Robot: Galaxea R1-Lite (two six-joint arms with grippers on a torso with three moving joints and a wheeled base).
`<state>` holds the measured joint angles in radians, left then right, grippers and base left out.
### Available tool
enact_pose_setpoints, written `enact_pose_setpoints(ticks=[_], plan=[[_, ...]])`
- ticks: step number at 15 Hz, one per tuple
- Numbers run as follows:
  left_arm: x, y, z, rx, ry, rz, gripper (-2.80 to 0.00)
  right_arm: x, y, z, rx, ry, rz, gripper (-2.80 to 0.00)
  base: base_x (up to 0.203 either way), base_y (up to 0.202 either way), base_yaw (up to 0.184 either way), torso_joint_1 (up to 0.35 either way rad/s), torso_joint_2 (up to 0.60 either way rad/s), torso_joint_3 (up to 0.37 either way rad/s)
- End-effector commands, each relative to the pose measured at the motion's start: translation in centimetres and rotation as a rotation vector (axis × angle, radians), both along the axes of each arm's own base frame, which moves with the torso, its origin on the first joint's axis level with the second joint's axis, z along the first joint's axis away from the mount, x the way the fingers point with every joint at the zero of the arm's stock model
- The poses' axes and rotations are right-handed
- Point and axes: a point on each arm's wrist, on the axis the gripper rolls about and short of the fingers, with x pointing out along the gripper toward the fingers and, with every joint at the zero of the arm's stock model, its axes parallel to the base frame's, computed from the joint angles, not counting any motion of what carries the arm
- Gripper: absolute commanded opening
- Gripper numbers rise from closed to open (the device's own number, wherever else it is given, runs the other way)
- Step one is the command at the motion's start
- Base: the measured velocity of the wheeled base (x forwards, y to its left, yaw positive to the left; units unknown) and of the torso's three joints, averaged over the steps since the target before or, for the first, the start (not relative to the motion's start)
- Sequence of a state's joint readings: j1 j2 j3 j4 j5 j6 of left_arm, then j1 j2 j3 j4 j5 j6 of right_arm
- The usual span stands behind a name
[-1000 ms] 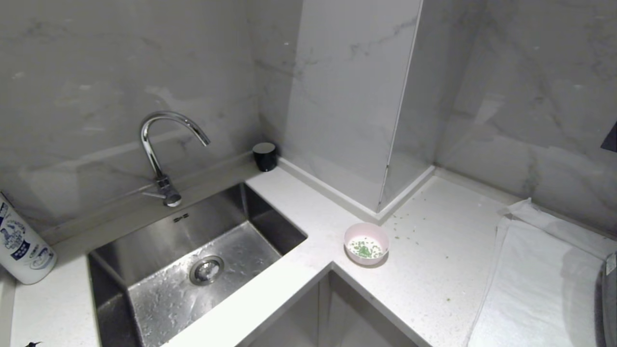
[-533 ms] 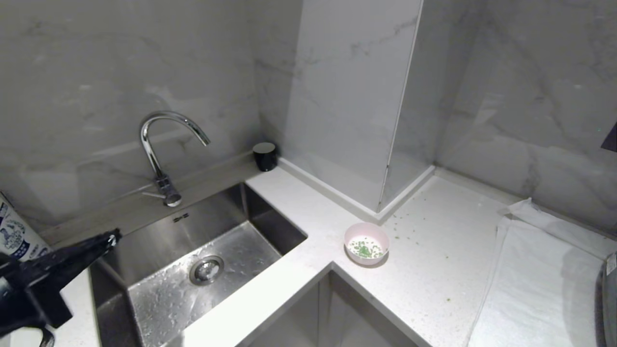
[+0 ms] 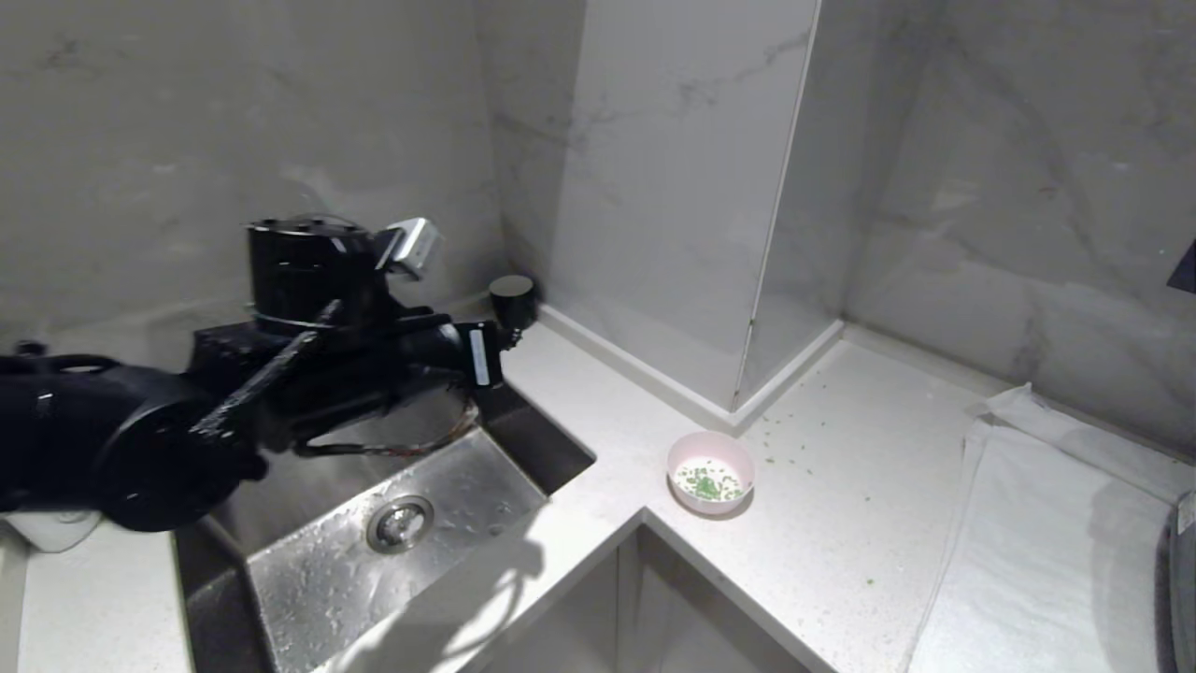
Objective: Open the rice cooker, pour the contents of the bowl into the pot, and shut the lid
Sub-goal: Turn on the tap
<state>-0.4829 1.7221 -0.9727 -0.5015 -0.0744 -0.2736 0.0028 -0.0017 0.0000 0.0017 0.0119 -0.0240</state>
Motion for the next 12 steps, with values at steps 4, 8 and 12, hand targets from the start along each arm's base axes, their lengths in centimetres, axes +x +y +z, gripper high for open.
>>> enact_pose_setpoints(ticks=[4,8,12], plan=[[8.9,-8.6,-7.3,-0.031,0.204,0.009,-2.8,0.0,0.0,0.0,-0.001,0.003,0.001,-2.8,0.0,0.0,0.0,0.0,0.0,0.0],[9.2,-12.1,-11.6,0.023,0.265,0.018,-2.8,0.0,0.0,0.0,-0.001,0.003,0.001,-2.8,0.0,0.0,0.0,0.0,0.0,0.0],[9.2,-14.7,-11.8,0.025,0.259,-0.021,-2.8,0.0,0.0,0.0,-0.001,0.003,0.001,-2.8,0.0,0.0,0.0,0.0,0.0,0.0]])
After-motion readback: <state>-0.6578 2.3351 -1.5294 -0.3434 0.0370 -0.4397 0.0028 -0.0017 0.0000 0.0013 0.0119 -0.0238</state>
